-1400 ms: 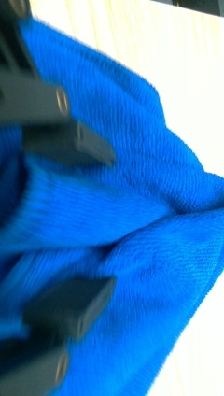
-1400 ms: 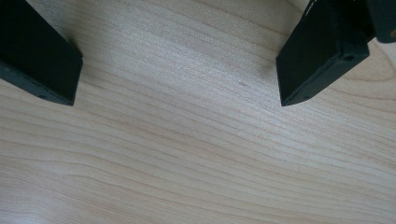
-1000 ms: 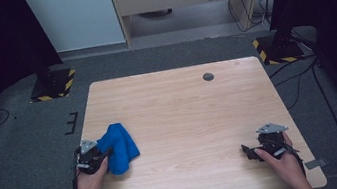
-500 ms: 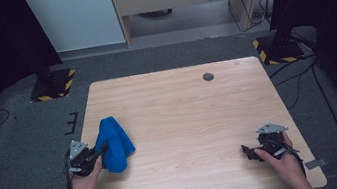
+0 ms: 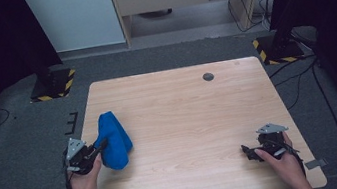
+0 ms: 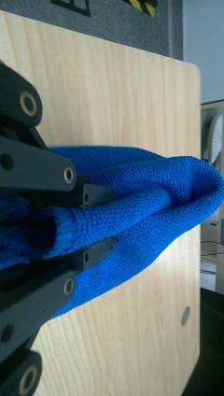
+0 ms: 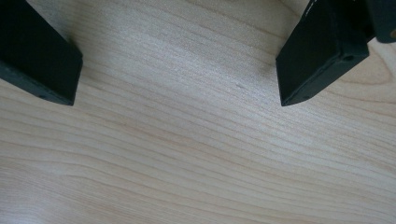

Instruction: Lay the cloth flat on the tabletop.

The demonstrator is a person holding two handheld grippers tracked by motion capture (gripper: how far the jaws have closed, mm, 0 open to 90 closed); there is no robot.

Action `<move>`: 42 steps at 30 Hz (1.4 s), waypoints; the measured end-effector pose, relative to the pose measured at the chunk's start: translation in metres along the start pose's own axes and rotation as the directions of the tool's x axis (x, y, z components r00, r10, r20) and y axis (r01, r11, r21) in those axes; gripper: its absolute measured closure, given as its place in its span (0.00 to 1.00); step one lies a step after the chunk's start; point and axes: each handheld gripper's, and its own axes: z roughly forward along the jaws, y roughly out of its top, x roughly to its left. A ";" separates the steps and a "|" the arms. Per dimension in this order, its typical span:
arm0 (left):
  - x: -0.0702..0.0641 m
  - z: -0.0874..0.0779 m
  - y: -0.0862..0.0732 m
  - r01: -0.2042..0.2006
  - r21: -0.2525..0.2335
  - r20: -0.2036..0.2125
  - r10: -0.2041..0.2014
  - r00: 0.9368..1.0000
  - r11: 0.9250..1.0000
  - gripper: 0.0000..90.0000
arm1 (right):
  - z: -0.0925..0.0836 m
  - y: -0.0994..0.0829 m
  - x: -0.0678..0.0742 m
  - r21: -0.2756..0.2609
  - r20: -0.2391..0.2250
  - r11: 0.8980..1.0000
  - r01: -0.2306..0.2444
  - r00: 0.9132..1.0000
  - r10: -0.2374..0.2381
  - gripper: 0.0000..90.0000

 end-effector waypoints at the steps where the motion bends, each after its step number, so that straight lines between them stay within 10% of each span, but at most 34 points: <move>1: -0.001 -0.001 0.003 0.003 -0.008 0.001 -0.003 1.000 1.000 0.85 | 0.000 0.000 0.000 0.000 0.000 1.000 0.000 1.000 0.000 0.01; 11: -0.012 -0.008 0.035 -0.056 -0.018 0.015 0.056 0.998 0.998 0.85 | 0.000 0.000 0.000 0.000 0.000 1.000 0.000 1.000 0.000 0.01; 42: -0.088 0.048 0.068 -0.203 0.066 0.130 0.193 0.972 0.977 0.85 | 0.000 0.000 0.000 0.000 -0.002 1.000 0.001 1.000 -0.001 0.01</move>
